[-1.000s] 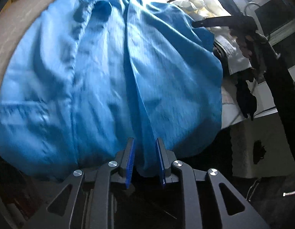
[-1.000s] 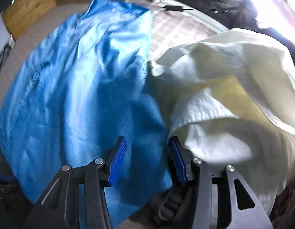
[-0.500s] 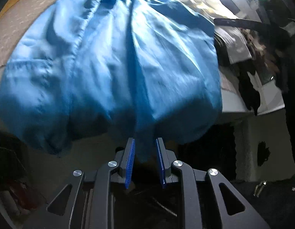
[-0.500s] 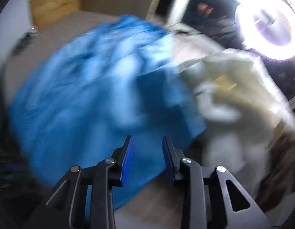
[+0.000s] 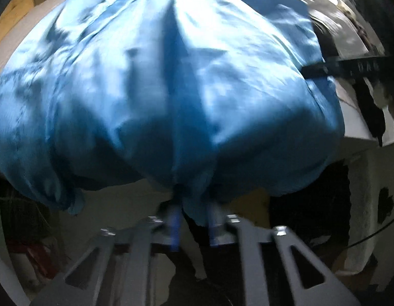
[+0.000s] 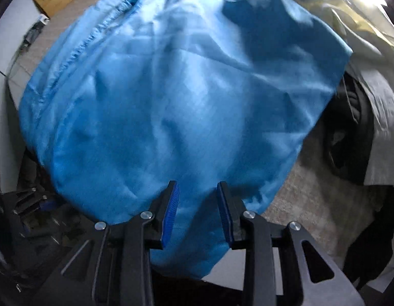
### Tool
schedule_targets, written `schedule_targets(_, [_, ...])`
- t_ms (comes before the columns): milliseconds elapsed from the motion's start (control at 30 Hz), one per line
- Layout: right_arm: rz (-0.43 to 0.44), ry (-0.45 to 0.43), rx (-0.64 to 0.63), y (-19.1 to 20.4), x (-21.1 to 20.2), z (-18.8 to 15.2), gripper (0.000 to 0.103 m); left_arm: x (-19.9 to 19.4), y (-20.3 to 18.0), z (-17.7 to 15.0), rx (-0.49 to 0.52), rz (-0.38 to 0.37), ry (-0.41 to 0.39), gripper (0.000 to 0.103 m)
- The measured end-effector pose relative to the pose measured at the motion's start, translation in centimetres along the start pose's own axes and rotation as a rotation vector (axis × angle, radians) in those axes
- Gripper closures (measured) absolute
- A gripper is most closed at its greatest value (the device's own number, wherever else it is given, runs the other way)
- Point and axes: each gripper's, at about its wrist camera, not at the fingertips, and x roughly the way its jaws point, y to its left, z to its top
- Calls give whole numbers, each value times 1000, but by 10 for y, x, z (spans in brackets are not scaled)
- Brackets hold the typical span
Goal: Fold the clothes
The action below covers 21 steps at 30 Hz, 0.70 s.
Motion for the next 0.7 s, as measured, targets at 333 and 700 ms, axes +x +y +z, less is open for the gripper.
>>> schedule_targets(333, [-5, 9, -28, -2, 2, 9, 72, -23, 38, 1, -59, 155, -55, 101])
schedule_targets(700, [-5, 11, -36, -12, 17, 34, 72, -39, 54, 1, -84, 189, -72, 99])
